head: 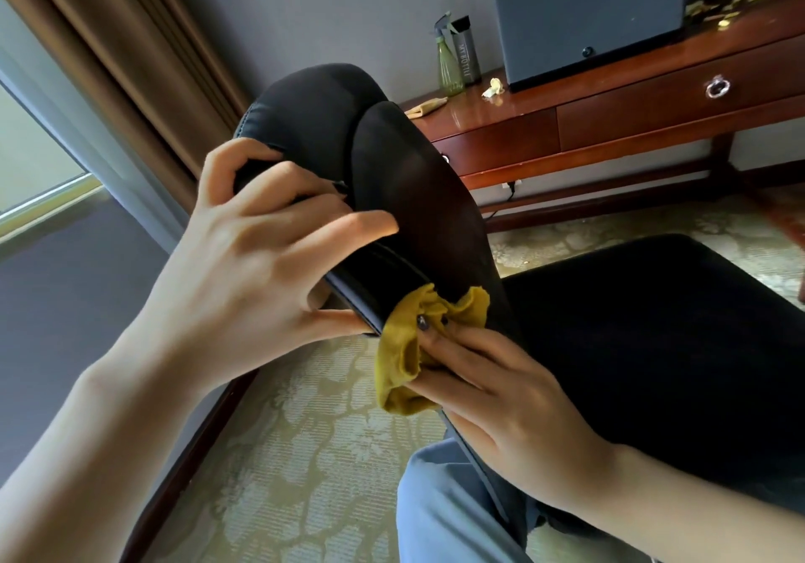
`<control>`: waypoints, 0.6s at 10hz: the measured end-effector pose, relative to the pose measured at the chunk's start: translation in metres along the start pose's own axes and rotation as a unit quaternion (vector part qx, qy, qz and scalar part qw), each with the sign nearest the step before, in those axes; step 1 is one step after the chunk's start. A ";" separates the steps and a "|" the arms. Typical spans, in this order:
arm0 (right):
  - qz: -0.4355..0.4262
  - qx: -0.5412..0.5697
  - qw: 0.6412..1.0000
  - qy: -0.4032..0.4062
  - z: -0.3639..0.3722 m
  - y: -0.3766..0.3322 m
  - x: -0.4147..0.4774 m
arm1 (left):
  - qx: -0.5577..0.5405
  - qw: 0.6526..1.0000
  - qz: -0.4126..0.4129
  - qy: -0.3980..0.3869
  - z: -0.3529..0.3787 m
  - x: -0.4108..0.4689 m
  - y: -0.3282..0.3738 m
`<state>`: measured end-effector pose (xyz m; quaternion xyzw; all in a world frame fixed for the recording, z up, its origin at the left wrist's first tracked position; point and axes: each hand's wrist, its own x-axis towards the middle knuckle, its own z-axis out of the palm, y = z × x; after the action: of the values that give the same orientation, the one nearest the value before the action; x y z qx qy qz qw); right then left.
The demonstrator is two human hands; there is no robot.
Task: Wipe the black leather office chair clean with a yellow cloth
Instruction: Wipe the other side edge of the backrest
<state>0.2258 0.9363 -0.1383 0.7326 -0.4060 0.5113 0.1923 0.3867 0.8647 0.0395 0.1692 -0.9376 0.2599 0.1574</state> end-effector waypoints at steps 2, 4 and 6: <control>-0.007 -0.017 0.999 -0.038 -0.008 0.007 -0.016 | 0.016 0.998 -0.015 -0.051 -0.011 0.006 0.012; -0.048 -0.055 0.990 -0.125 -0.023 0.020 -0.033 | 0.070 0.997 0.015 -0.009 -0.017 0.003 0.014; -0.099 -0.072 0.976 -0.180 -0.046 0.033 -0.047 | 0.134 0.991 0.006 -0.015 -0.012 -0.006 0.022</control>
<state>0.1656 0.9680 -0.1668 0.8336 -0.3947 0.3191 0.2180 0.3856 0.8900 0.0373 0.1873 -0.8976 0.3813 0.1178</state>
